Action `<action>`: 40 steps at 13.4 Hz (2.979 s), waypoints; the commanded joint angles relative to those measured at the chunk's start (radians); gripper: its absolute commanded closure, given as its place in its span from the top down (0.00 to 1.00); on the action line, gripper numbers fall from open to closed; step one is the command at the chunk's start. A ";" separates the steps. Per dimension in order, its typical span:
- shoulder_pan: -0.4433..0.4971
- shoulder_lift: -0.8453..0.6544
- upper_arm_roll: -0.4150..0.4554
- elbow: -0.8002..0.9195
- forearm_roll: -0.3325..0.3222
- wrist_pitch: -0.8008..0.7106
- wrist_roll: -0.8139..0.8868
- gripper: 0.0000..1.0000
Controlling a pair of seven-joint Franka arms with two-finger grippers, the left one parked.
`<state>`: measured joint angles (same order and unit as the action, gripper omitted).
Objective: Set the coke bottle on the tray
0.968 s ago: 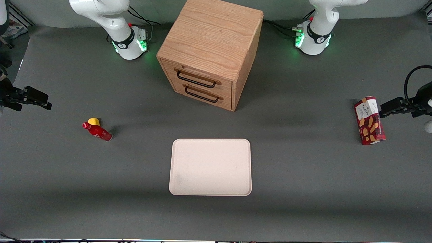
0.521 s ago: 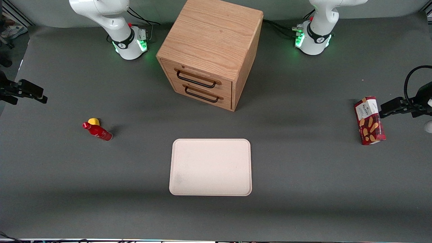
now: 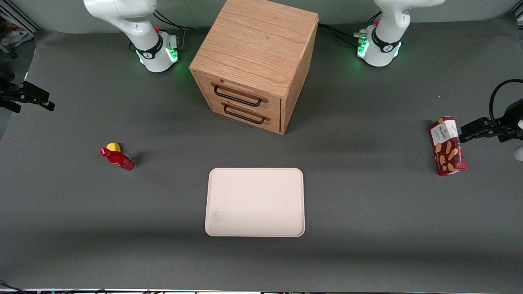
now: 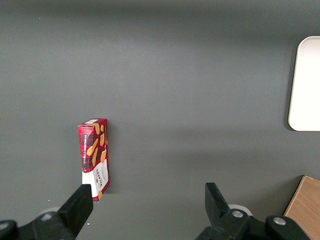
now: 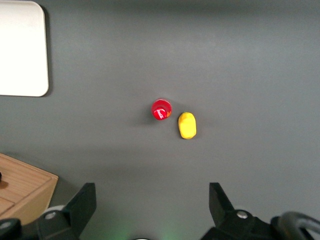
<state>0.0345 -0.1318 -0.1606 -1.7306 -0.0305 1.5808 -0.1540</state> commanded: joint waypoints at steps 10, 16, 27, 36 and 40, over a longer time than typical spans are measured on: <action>0.012 -0.018 -0.007 -0.174 -0.028 0.184 -0.085 1.00; 0.010 0.021 -0.011 -0.389 -0.022 0.490 -0.082 1.00; 0.010 0.162 -0.014 -0.558 0.093 0.840 -0.122 1.00; 0.010 0.186 -0.014 -0.592 0.093 0.894 -0.125 0.96; 0.010 0.184 -0.013 -0.590 0.093 0.884 -0.127 0.17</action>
<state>0.0369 0.0576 -0.1649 -2.3155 0.0374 2.4558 -0.2457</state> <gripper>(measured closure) 0.242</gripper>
